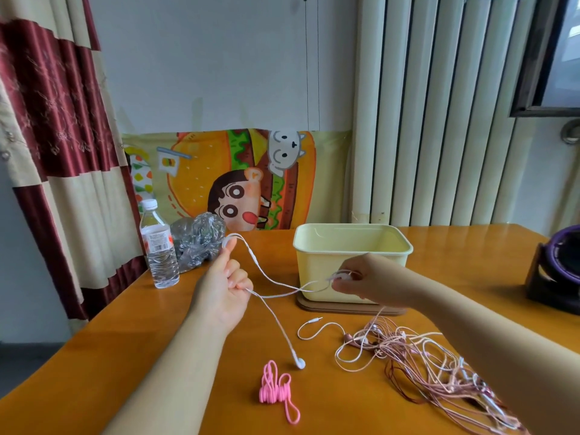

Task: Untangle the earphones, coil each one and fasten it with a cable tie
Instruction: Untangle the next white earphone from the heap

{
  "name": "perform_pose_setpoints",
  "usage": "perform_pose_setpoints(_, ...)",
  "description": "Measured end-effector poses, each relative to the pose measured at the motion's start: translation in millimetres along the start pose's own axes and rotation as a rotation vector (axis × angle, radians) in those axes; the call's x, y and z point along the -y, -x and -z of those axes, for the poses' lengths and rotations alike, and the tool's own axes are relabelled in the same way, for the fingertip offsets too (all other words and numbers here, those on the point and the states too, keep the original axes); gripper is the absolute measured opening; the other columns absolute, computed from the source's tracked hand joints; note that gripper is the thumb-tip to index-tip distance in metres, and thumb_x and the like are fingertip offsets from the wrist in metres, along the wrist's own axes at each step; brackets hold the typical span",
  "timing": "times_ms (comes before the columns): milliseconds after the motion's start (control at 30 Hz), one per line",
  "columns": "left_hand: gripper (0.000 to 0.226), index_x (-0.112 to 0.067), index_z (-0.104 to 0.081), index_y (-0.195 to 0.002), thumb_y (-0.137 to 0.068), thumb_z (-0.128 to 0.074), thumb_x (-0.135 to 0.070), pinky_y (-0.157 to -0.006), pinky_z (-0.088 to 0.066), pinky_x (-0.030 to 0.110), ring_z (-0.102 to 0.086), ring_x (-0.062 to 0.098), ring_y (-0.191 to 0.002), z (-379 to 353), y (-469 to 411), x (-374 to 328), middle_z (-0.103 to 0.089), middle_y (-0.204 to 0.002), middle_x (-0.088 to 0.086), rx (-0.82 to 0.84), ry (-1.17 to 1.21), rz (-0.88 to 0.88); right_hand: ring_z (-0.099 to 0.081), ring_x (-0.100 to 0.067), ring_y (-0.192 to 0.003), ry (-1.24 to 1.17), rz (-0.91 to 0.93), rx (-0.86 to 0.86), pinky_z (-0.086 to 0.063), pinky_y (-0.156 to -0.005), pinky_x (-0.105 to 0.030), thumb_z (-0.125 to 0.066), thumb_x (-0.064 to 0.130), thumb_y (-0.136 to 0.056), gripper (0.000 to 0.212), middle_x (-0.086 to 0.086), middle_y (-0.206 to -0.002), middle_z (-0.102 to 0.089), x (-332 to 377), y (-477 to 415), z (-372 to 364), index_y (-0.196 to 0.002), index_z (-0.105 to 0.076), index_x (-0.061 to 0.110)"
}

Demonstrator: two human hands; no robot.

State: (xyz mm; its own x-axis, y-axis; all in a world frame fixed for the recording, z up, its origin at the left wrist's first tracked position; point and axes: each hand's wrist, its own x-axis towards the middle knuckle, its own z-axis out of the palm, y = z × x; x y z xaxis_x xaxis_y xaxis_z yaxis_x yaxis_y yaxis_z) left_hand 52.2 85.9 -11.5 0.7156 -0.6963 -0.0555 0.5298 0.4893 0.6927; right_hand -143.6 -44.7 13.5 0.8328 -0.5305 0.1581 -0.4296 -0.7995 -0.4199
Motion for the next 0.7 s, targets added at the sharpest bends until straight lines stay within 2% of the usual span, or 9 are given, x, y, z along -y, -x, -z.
perform_pose_setpoints(100, 0.021, -0.024, -0.062, -0.107, -0.1, -0.044, -0.031, -0.041, -0.02, 0.016, -0.022, 0.004, -0.038, 9.5, -13.2, -27.3, -0.029, -0.047, -0.01, -0.046, -0.117, -0.145, -0.05, 0.0, -0.063, 0.025, 0.003, 0.004, -0.04, -0.054, -0.011, -0.062, 0.03, -0.089, 0.023, 0.017, -0.073, -0.053, 5.5, -4.2, -3.4, -0.11, -0.064, 0.02)
perform_pose_setpoints(200, 0.02, -0.025, -0.064, -0.105, -0.1, -0.045, -0.03, -0.04, -0.019, 0.016, -0.022, 0.003, -0.039, 27.4, -19.5, -39.1, -0.029, -0.049, -0.012, -0.114, -0.232, -0.209, -0.058, -0.01, -0.074, -0.06, -0.046, -0.084, -0.048, -0.066, -0.022, -0.056, 0.027, -0.093, 0.024, 0.009, -0.085, -0.062, 7.0, -9.7, -5.0, -0.111, -0.066, 0.016)
perform_pose_setpoints(233, 0.02, -0.025, -0.064, -0.103, -0.1, -0.046, -0.029, -0.04, -0.02, 0.016, -0.022, 0.003, -0.039, 33.0, -18.6, -37.4, -0.03, -0.049, -0.012, -0.12, -0.275, -0.207, -0.057, -0.011, -0.073, -0.106, -0.055, -0.113, -0.047, -0.067, -0.025, -0.052, 0.028, -0.095, 0.024, 0.007, -0.083, -0.061, 8.8, -11.4, -5.6, -0.109, -0.067, 0.015)
perform_pose_setpoints(333, 0.019, -0.023, -0.066, -0.101, -0.099, -0.048, -0.026, -0.045, -0.022, 0.018, -0.025, 0.004, -0.044, 54.8, -13.0, -24.6, -0.033, -0.052, -0.01, -0.113, -0.454, -0.163, -0.047, -0.01, -0.062, -0.241, -0.055, -0.099, -0.036, -0.06, -0.021, -0.043, 0.03, -0.099, 0.028, 0.004, -0.068, -0.053, 21.7, -14.6, -11.9, -0.097, -0.068, 0.017)
perform_pose_setpoints(433, 0.021, -0.021, -0.067, -0.108, -0.099, -0.048, -0.025, -0.052, -0.027, 0.022, -0.032, 0.008, -0.052, 70.5, -10.9, -11.4, -0.04, -0.058, -0.009, -0.094, -0.745, -0.115, -0.049, -0.011, -0.063, -0.286, -0.035, -0.056, -0.039, -0.062, -0.022, -0.039, 0.029, -0.101, 0.033, 0.002, -0.068, -0.057, 34.7, -16.0, -15.4, -0.097, -0.068, 0.014)
perform_pose_setpoints(500, 0.024, -0.02, -0.066, -0.113, -0.099, -0.047, -0.026, -0.06, -0.036, 0.024, -0.043, 0.01, -0.062, 73.5, -8.5, -6.7, -0.051, -0.071, -0.006, -0.061, -0.997, -0.072, -0.054, -0.012, -0.069, -0.284, -0.033, -0.051, -0.043, -0.068, -0.025, -0.038, 0.029, -0.101, 0.035, 0.004, -0.072, -0.061, 41.8, -18.3, -14.7, -0.097, -0.069, 0.012)
perform_pose_setpoints(567, 0.031, -0.018, -0.061, -0.123, -0.098, -0.047, -0.03, -0.078, -0.043, 0.027, -0.058, 0.014, -0.088, 72.1, -4.4, -4.1, -0.063, -0.102, -0.002, 0.028, -1.325, -0.003, -0.056, -0.007, -0.068, -0.249, -0.026, -0.079, -0.042, -0.062, -0.018, -0.036, 0.028, -0.102, 0.038, 0.004, -0.075, -0.064, 48.9, -20.7, -11.2, -0.098, -0.07, 0.01)
perform_pose_setpoints(633, 0.043, -0.015, -0.05, -0.135, -0.098, -0.046, -0.035, -0.099, -0.039, 0.031, -0.05, 0.02, -0.121, 69.9, -0.9, 0.2, -0.051, -0.136, 0.005, 0.079, -1.727, 0.016, -0.051, 0.001, -0.05, -0.285, -0.03, -0.094, -0.034, -0.052, -0.014, -0.036, 0.028, -0.102, 0.039, 0.002, -0.07, -0.063, 56.5, -21.2, -5.4, -0.096, -0.069, 0.009)
perform_pose_setpoints(700, 0.05, -0.016, -0.044, -0.14, -0.096, -0.047, -0.04, -0.108, -0.033, 0.034, -0.04, 0.022, -0.131, 57.5, 9.8, 5.9, -0.038, -0.145, 0.002, 0.057, -1.968, -0.14, -0.048, -0.004, -0.045, -0.462, -0.044, -0.074, -0.034, -0.051, -0.017, -0.037, 0.028, -0.102, 0.038, -0.002, -0.063, -0.061, 63.8, -19.4, 2.2, -0.096, -0.068, 0.006)
